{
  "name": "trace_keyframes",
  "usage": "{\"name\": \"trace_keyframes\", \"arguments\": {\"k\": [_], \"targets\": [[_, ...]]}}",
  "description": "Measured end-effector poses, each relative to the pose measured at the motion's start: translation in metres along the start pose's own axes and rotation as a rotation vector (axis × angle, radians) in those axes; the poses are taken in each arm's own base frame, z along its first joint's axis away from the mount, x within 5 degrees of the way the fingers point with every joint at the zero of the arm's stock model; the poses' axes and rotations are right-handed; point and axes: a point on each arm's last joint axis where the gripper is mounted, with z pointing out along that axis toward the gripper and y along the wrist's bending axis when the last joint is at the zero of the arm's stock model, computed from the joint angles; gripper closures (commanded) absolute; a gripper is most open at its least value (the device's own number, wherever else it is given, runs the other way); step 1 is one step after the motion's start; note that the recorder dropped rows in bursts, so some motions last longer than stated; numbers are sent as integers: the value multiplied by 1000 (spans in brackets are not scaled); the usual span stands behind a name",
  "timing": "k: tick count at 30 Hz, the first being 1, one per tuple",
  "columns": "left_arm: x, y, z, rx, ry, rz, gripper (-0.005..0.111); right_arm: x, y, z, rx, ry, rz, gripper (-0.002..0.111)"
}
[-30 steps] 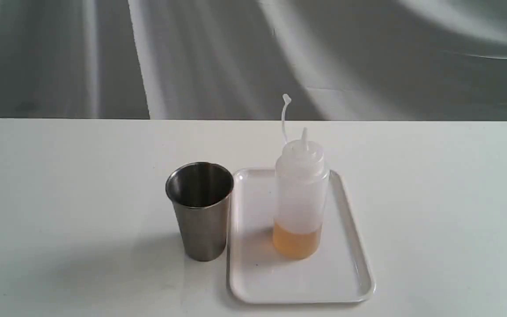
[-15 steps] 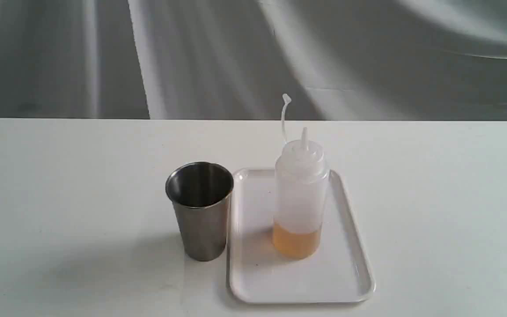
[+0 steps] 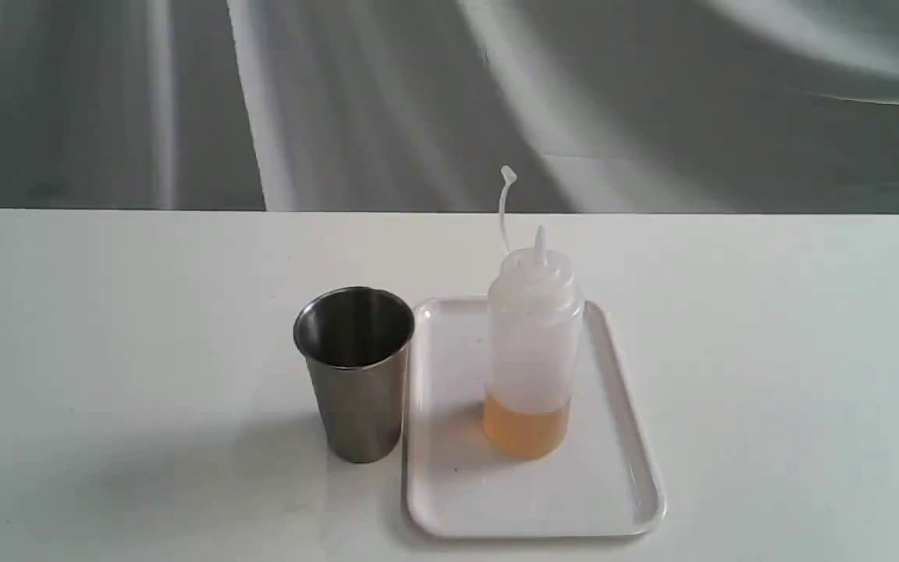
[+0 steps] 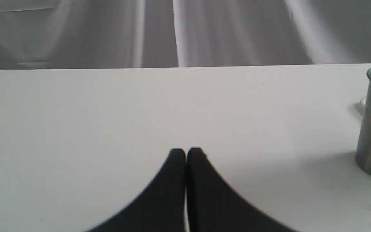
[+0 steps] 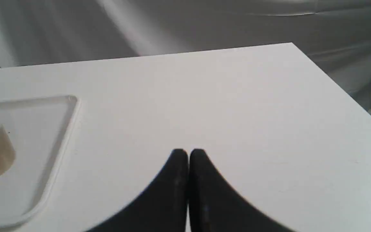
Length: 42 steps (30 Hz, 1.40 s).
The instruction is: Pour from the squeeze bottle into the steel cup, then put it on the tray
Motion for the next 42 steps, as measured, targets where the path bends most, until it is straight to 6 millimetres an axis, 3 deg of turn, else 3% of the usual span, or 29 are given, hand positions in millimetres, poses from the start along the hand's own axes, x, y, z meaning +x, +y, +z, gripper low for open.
{"name": "trace_keyframes", "arguments": {"k": [42], "targets": [[0,0,0,0,0,0,107,1,-3,0,55,16,-87,108]]}}
